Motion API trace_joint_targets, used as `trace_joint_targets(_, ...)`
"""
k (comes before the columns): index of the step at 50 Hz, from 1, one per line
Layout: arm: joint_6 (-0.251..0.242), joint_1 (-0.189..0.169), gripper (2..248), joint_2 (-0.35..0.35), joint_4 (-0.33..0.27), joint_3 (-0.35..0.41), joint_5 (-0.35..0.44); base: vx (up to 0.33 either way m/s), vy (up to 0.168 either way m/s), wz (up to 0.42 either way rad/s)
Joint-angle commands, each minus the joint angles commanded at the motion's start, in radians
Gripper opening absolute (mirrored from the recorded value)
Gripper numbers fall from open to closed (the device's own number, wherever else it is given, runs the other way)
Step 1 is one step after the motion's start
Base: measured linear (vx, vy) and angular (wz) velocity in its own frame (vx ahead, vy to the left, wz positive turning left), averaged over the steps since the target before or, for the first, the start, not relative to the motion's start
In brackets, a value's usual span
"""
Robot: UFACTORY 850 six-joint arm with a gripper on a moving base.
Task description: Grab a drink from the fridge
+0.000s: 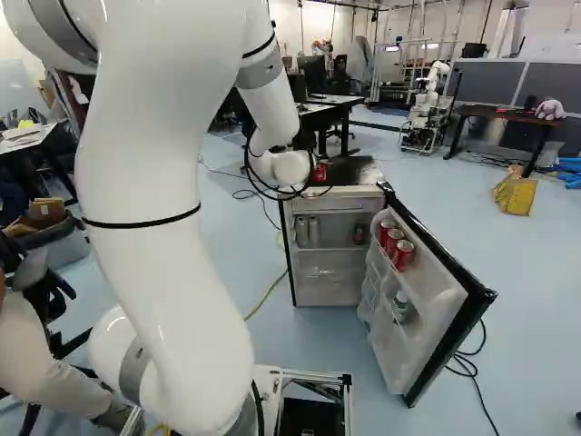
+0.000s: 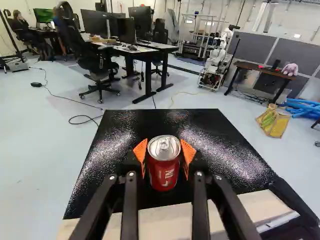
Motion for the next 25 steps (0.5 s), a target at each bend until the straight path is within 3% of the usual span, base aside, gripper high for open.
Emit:
trace_joint_targets(4,0.000,0.000,106,0.000,0.000,0.000,0.000,0.000,0.000,0.000)
trace_joint_targets(5,0.000,0.000,139,0.000,0.000,0.000,0.000,0.000,0.000,0.000)
trace_joint_targets(9,0.000,0.000,139,0.000,0.000,0.000,0.000,0.000,0.000,0.000)
trace_joint_targets(10,0.000,0.000,173,0.000,0.000,0.000,0.000,0.000,0.000,0.000)
trace_joint_targets(14,0.000,0.000,173,0.000,0.000,0.000,0.000,0.000,0.000,0.000)
trace_joint_targets(15,0.000,0.000,209,0.000,0.000,0.000,0.000,0.000,0.000,0.000)
trace_joint_targets(19,0.000,0.000,209,0.002,0.000,0.002,0.000,0.000,0.000,0.000)
trace_joint_targets(20,0.000,0.000,244,0.004,0.000,0.004,0.000,0.000,0.000,0.000)
trace_joint_targets(25,0.000,-0.001,244,0.019,0.000,0.022,0.000,0.000,0.000,0.000)
